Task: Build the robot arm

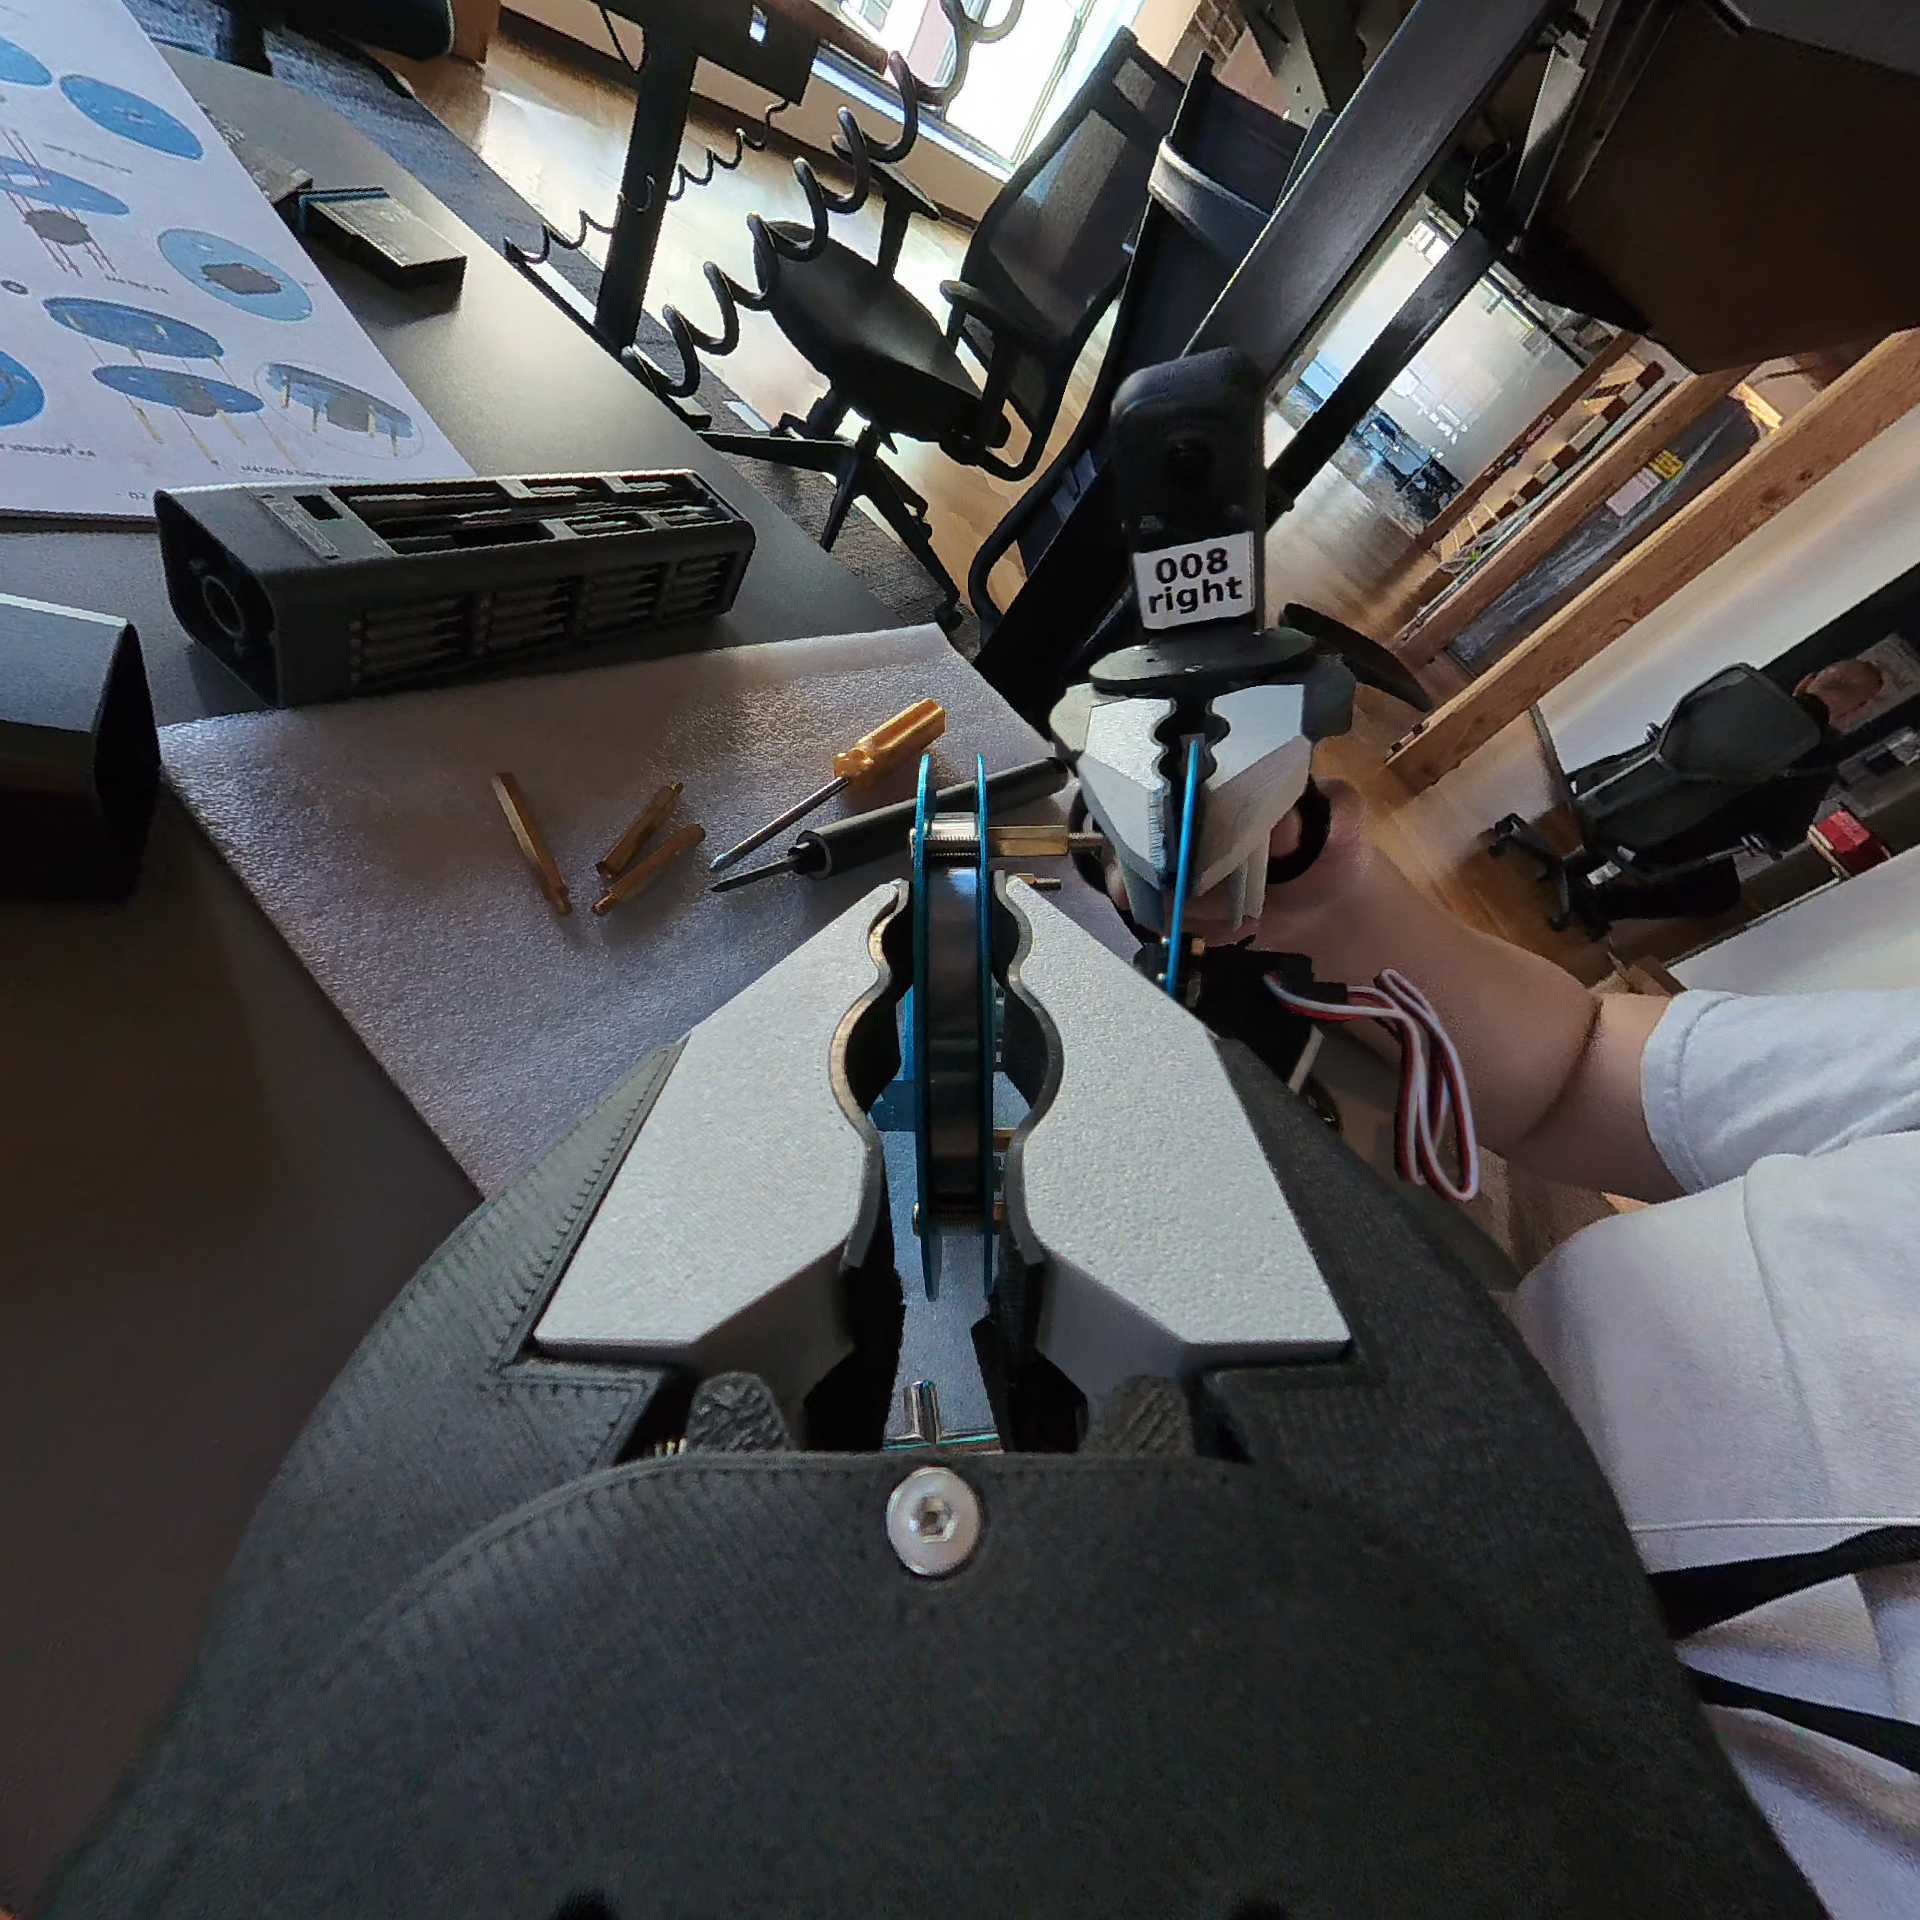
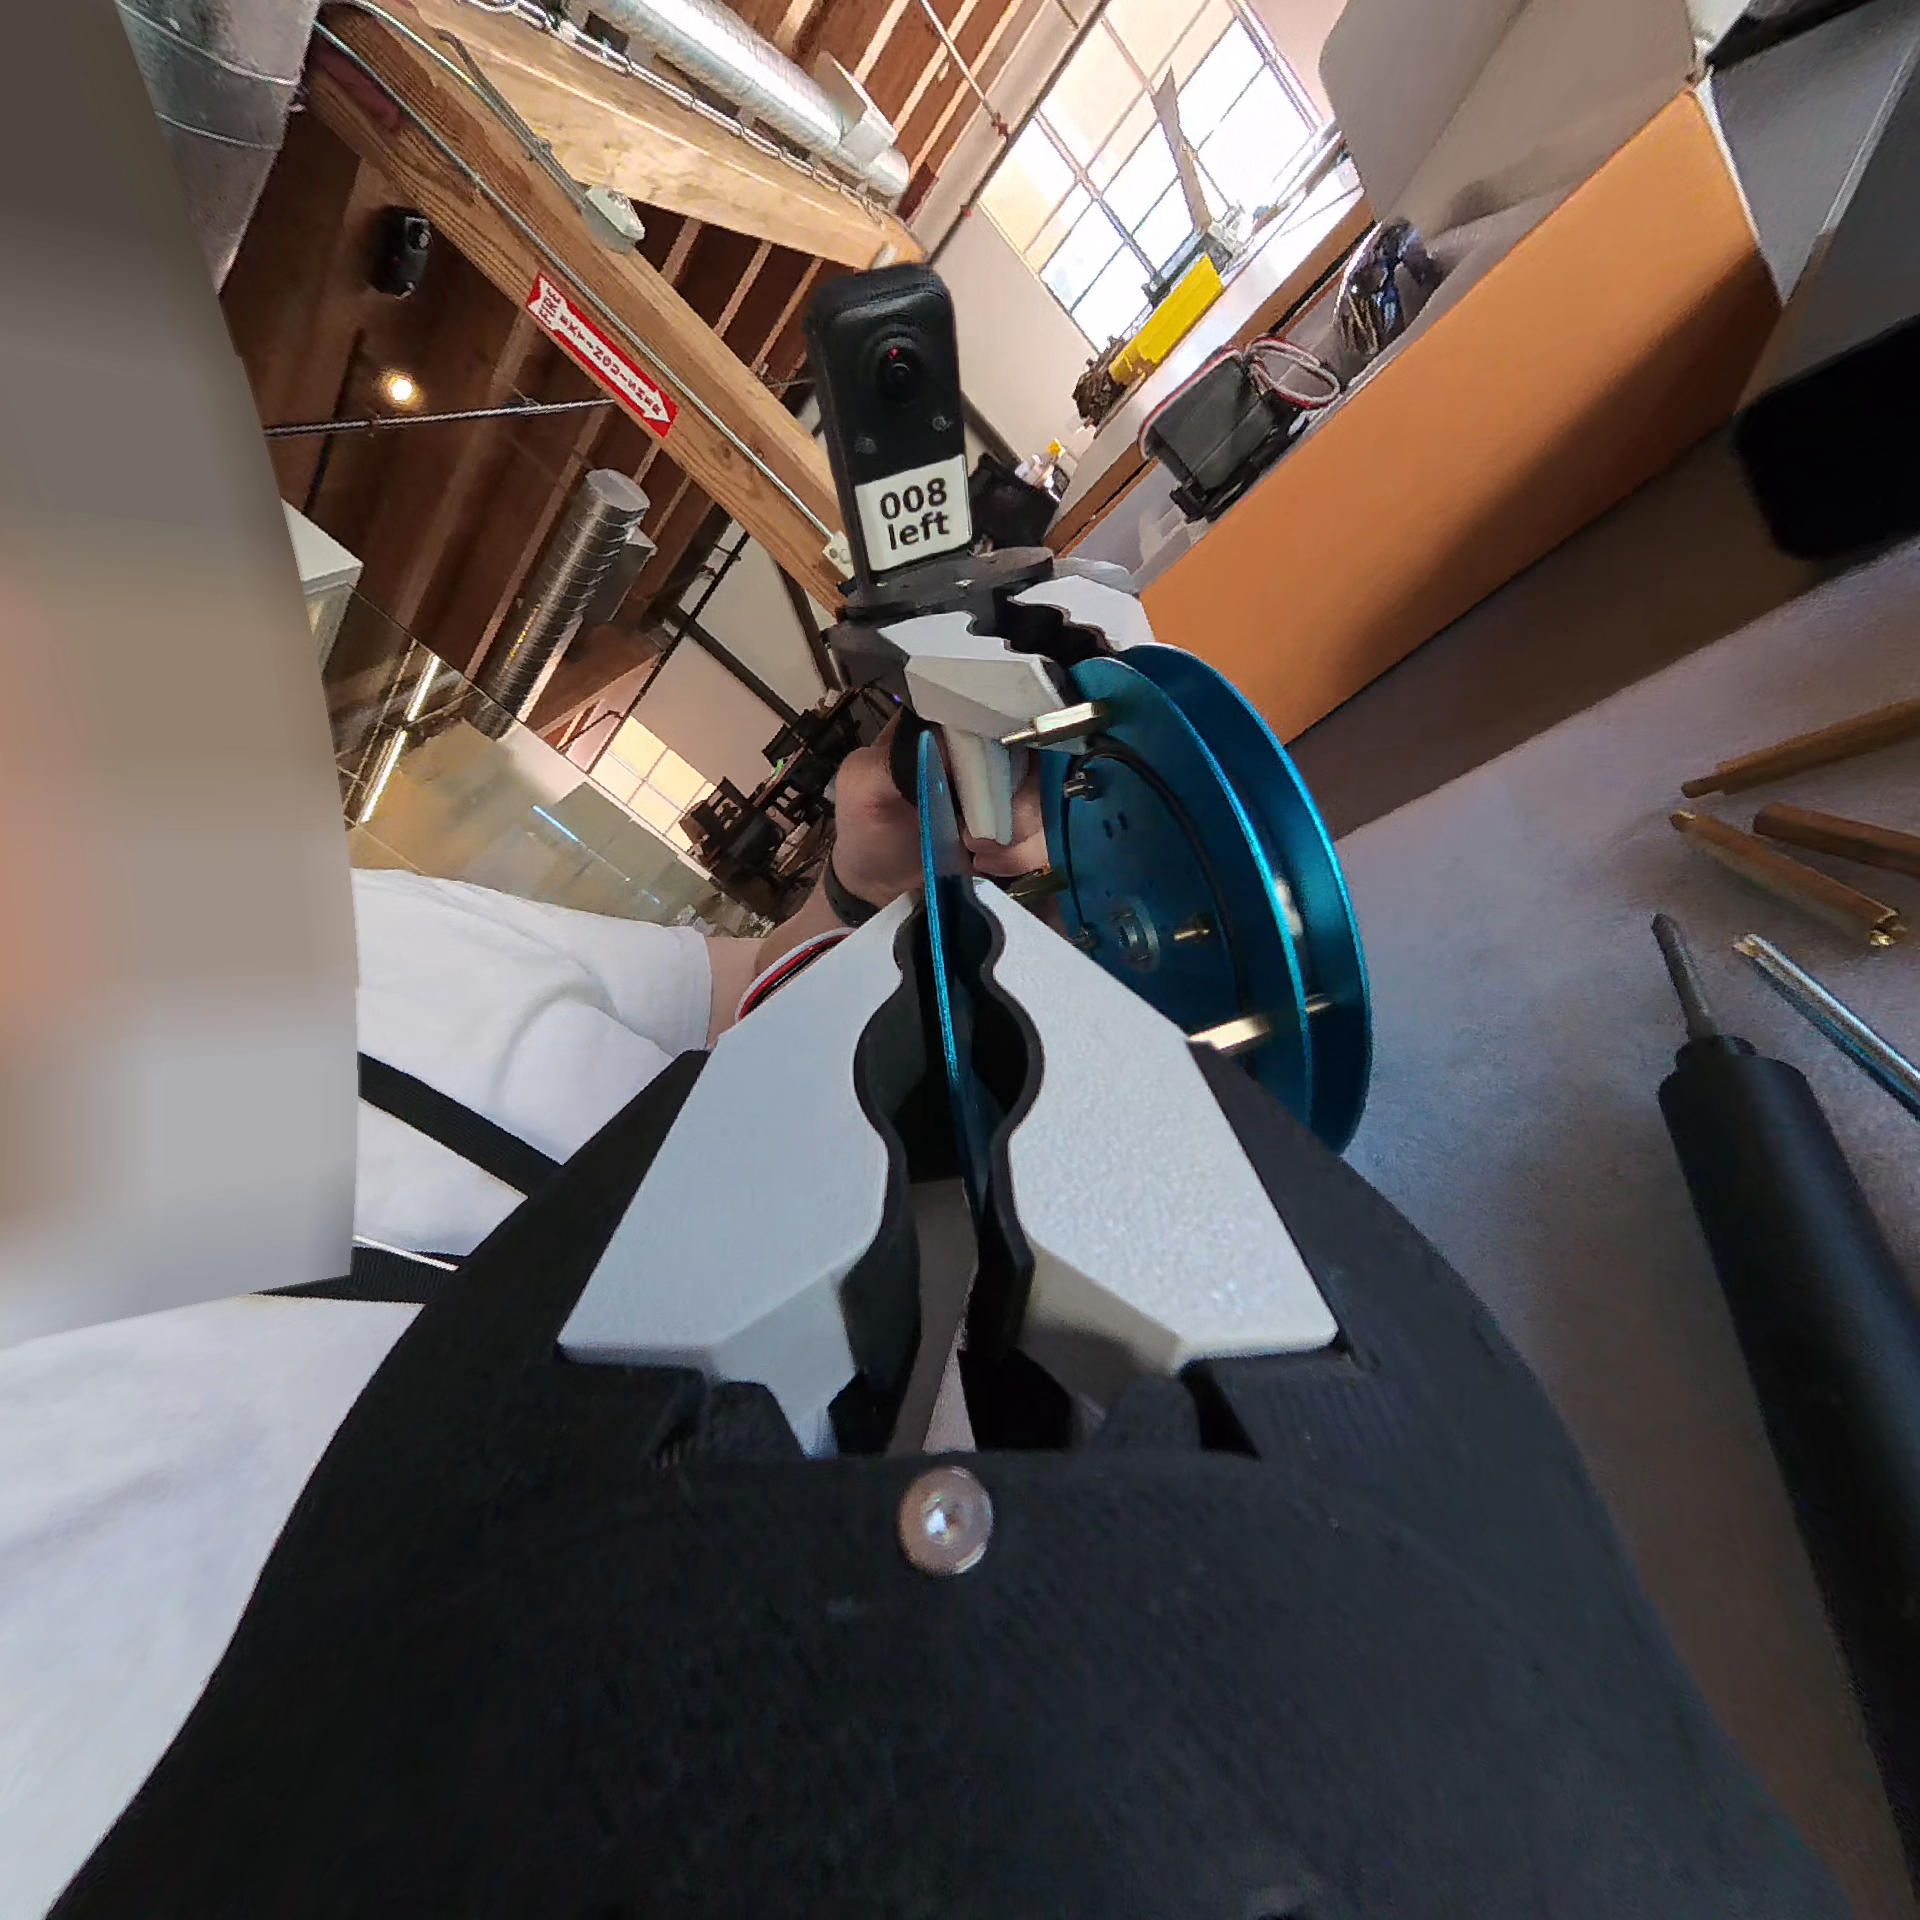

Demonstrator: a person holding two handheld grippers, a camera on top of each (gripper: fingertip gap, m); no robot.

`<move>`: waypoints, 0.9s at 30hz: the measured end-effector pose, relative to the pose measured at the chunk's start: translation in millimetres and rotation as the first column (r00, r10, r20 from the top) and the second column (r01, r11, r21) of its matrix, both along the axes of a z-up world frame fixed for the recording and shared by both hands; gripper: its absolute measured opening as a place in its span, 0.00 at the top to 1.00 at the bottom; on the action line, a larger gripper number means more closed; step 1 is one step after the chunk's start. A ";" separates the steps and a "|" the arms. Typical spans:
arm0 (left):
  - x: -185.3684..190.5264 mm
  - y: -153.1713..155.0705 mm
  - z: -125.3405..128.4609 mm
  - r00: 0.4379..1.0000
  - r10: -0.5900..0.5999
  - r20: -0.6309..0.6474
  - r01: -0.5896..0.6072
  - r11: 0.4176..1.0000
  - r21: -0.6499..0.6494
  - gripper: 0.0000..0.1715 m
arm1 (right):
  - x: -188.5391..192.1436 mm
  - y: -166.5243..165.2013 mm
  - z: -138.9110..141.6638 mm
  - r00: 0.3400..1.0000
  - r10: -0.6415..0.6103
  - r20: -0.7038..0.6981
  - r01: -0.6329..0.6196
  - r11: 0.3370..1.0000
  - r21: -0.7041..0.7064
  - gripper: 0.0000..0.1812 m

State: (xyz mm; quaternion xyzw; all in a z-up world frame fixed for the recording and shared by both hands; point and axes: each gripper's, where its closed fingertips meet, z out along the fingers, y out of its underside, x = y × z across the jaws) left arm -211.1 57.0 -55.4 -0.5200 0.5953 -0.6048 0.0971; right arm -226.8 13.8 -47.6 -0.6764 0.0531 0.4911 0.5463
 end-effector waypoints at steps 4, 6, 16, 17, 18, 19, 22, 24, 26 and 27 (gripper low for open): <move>0.3 0.2 0.0 1.000 -0.002 0.001 0.002 1.000 -0.010 0.93 | 3.8 2.4 -0.4 0.999 0.017 -0.032 -0.018 1.000 -0.006 1.00; 0.3 -0.6 0.4 1.000 -0.004 0.005 0.004 1.000 -0.008 0.93 | 5.7 4.0 -0.6 0.999 0.025 -0.047 -0.026 1.000 -0.013 1.00; -0.2 -1.6 0.8 1.000 -0.007 0.013 0.007 1.000 0.003 0.93 | 9.8 7.2 -2.6 0.988 0.046 -0.147 -0.052 0.998 -0.035 1.00; -0.2 -1.5 0.7 1.000 -0.007 0.013 0.007 1.000 0.003 0.93 | 10.1 7.4 -2.2 0.986 0.047 -0.162 -0.053 0.998 -0.036 1.00; -0.3 -1.6 0.7 1.000 -0.007 0.012 0.007 1.000 -0.001 0.93 | 10.3 7.7 -1.6 0.983 0.048 -0.175 -0.055 0.998 -0.036 1.00; -0.4 -1.5 0.7 1.000 -0.008 0.012 0.008 1.000 -0.004 0.93 | 10.2 8.0 -1.3 0.982 0.048 -0.185 -0.056 0.998 -0.035 1.00; -0.4 -1.3 0.5 1.000 -0.007 0.012 0.007 1.000 -0.003 0.93 | 9.8 9.2 -2.7 0.979 0.044 -0.200 -0.054 0.998 -0.042 1.00; -0.5 -1.4 0.5 1.000 -0.007 0.014 0.007 1.000 -0.002 0.93 | 9.6 9.5 -2.2 0.976 0.040 -0.215 -0.050 0.998 -0.043 1.00; -0.3 -1.3 0.4 1.000 -0.006 0.012 0.006 1.000 -0.005 0.93 | 9.6 9.5 -2.5 0.975 0.032 -0.221 -0.042 0.998 -0.041 1.00; -0.4 -1.4 0.4 1.000 -0.006 0.012 0.006 1.000 -0.006 0.93 | 9.8 9.5 -2.7 0.974 0.026 -0.224 -0.036 0.999 -0.040 1.00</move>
